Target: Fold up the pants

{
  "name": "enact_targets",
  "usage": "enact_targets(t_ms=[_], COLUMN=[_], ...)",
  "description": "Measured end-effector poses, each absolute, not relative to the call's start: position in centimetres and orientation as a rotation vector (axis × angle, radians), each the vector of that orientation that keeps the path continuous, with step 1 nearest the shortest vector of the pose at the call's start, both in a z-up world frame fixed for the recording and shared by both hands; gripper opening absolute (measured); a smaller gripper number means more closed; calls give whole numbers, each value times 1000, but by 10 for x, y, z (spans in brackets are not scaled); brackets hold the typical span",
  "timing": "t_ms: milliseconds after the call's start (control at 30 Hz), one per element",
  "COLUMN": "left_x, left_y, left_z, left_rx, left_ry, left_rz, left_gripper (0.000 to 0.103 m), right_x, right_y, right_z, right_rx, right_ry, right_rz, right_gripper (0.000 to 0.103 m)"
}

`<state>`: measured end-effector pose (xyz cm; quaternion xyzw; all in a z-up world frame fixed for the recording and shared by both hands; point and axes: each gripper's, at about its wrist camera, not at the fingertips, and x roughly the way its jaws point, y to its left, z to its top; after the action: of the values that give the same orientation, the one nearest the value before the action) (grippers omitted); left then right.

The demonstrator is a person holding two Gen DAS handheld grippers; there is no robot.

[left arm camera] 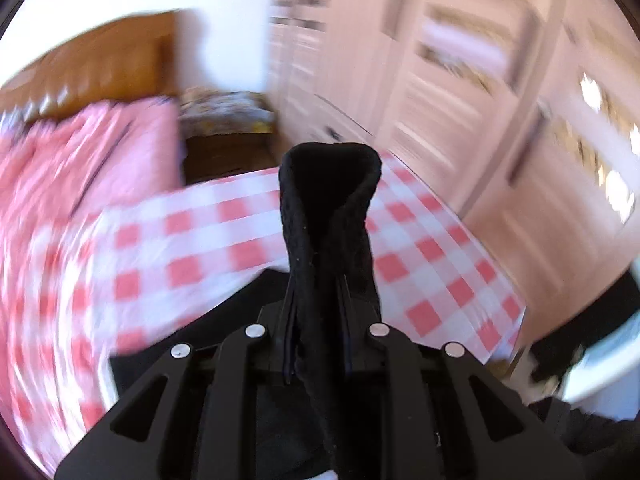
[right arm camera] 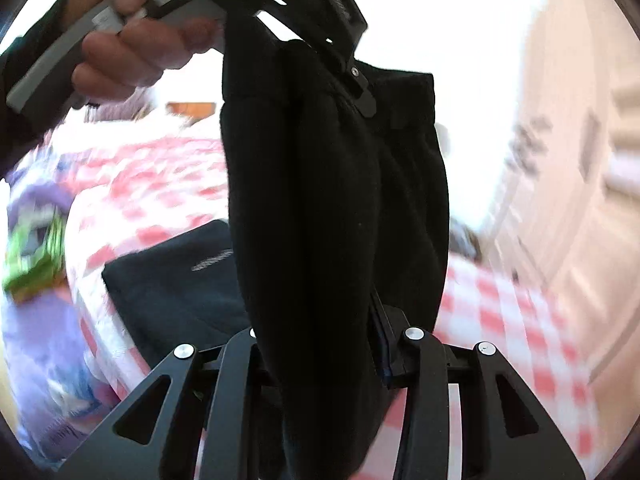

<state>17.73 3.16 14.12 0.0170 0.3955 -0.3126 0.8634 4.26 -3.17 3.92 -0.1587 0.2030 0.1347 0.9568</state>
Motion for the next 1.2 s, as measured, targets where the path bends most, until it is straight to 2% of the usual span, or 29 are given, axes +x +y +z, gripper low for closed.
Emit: enact_targets(t_ms=[133, 233, 300, 400, 667, 733, 800, 833, 867, 933, 967, 1033, 1200], left_x=[191, 199, 201, 203, 197, 192, 188, 186, 182, 171, 165, 151, 137], left_y=[141, 204, 234, 253, 266, 267, 278, 284, 291, 299, 298, 281, 235], left_z=[96, 31, -19, -58, -68, -64, -59, -59, -59, -51, -46, -29, -13], left_rx=[-217, -384, -487, -598, -723, -686, -666, -690, -720, -716, -700, -652, -499], left_ry=[861, 934, 980, 989, 904, 902, 886, 878, 866, 840, 834, 823, 879], left_rz=[-589, -548, -539, -572, -631, -593, -500, -491, -476, -428, -428, -517, -610], left_gripper=[16, 16, 16, 17, 18, 25, 38, 53, 61, 62, 63, 63, 63], right_x=[65, 73, 74, 74, 77, 78, 71, 69, 68, 71, 74, 70, 39], right_y=[50, 82, 92, 98, 99, 108, 109, 105, 99, 83, 76, 74, 84], right_z=[19, -10, -26, -32, -18, -26, -32, -27, -21, -10, -8, -11, -13], right_rx=[-525, -632, -680, -718, -695, -734, -740, -706, -665, -569, -547, -569, -675], right_ry=[462, 516, 534, 523, 488, 506, 526, 530, 548, 584, 600, 606, 510], right_rz=[347, 376, 385, 377, 386, 388, 409, 450, 478, 544, 560, 590, 643], right_gripper=[39, 39, 40, 41, 41, 43, 46, 46, 46, 49, 52, 92, 92])
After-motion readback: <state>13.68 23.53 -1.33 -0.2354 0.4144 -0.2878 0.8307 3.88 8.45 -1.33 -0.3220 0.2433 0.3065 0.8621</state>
